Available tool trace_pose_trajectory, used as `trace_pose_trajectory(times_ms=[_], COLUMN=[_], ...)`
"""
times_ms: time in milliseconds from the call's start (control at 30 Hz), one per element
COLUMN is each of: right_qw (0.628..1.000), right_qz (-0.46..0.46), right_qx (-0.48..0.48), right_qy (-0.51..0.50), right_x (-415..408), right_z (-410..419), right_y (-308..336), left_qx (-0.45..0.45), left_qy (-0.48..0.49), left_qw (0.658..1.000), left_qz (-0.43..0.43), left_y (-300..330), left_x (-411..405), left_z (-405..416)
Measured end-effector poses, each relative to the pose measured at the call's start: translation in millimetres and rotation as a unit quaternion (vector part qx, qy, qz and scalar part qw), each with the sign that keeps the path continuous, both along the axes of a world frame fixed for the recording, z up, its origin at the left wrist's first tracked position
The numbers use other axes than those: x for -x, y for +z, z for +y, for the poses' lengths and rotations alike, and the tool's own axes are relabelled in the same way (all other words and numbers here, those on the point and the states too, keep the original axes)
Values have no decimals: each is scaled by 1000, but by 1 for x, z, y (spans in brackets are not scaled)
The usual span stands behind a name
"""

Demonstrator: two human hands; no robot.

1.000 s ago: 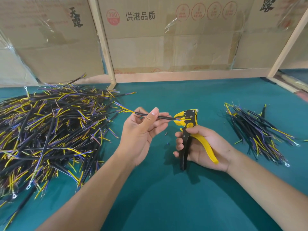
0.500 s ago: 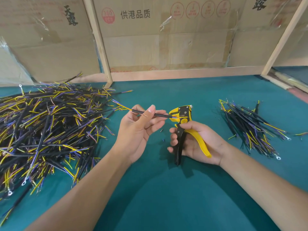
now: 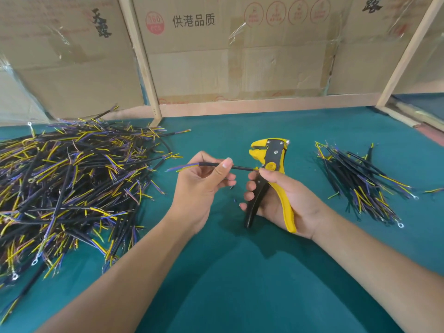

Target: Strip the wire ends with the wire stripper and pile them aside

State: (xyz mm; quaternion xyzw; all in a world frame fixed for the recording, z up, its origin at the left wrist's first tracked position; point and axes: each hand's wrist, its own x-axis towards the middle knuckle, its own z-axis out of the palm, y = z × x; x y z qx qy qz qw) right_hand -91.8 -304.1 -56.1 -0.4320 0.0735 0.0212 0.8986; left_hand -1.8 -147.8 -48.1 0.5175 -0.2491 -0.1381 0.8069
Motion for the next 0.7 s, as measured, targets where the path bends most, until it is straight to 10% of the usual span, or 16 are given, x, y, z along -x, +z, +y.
trace_pose_trajectory(times_ms=[200, 400, 467, 600, 700], right_qw=[996, 996, 991, 967, 967], right_qz=[-36, -22, -38, -73, -77], right_qx=[-19, 36, 88, 226, 229], right_qy=[-83, -84, -93, -90, -80], right_x=[-2, 3, 5, 12, 15], right_z=[0, 4, 7, 15, 19], right_y=[7, 8, 9, 8, 9], left_qx=[-118, -259, -324, -227, -261], left_qy=[-24, 8, 30, 3, -23], left_qw=[969, 799, 809, 956, 933], left_qz=[-217, -542, -490, -186, -247], left_y=[2, 3, 6, 15, 14], left_x=[1, 1, -4, 4, 16], left_z=[9, 12, 14, 12, 8])
